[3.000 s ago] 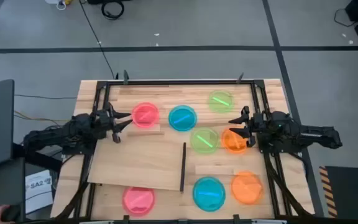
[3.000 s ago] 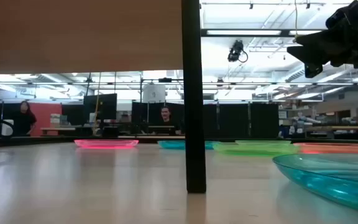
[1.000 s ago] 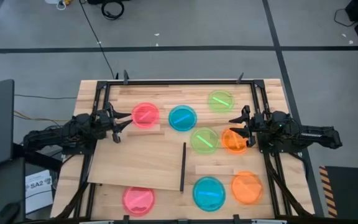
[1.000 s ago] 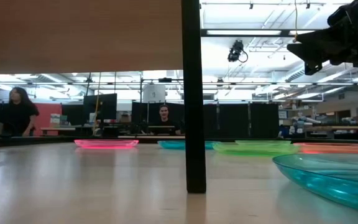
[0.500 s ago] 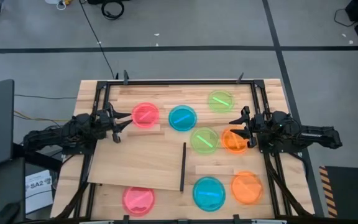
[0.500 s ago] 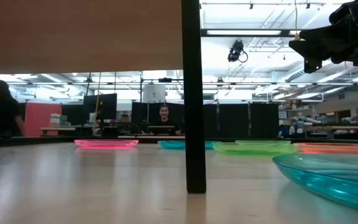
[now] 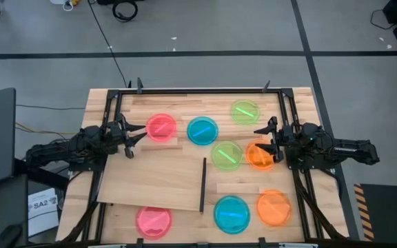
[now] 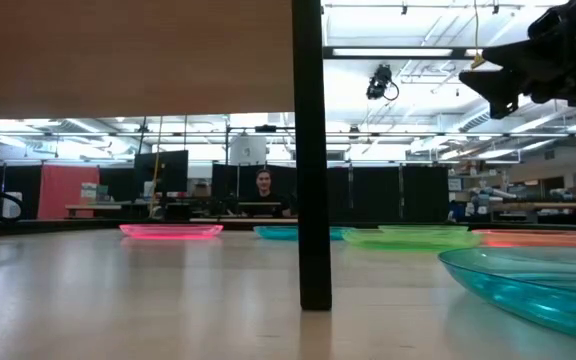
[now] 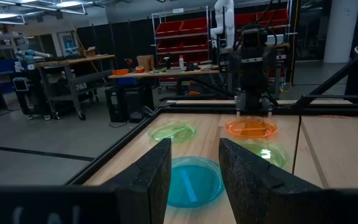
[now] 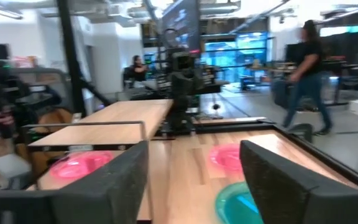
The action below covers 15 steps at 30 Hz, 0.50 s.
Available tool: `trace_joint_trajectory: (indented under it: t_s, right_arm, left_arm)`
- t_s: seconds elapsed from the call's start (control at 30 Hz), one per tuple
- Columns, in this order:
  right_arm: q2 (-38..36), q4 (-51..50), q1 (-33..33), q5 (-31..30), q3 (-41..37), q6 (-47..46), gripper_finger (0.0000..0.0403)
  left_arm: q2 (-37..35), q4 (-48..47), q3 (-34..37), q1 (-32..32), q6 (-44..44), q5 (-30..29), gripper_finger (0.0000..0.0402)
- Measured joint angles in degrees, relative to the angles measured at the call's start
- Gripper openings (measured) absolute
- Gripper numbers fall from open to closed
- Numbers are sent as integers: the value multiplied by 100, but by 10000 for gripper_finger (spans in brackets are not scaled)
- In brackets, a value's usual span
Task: Place and stack plates onto a shelf
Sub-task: Put the bottom green plate on the shelf
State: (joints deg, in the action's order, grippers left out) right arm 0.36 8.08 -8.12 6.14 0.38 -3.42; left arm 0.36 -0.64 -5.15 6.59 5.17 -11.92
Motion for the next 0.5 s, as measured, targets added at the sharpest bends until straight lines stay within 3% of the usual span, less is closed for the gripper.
trace_joint_trajectory:
  t_s: [0.2,0.5]
  right_arm:
    - [-1,0,4,44,0,-290,318]
    - [0,623,4,-403,-1,-1939,320]
  left_arm:
    - [0,0,0,0,-2,0,142]
    - [0,0,0,-1,-4,0,142]
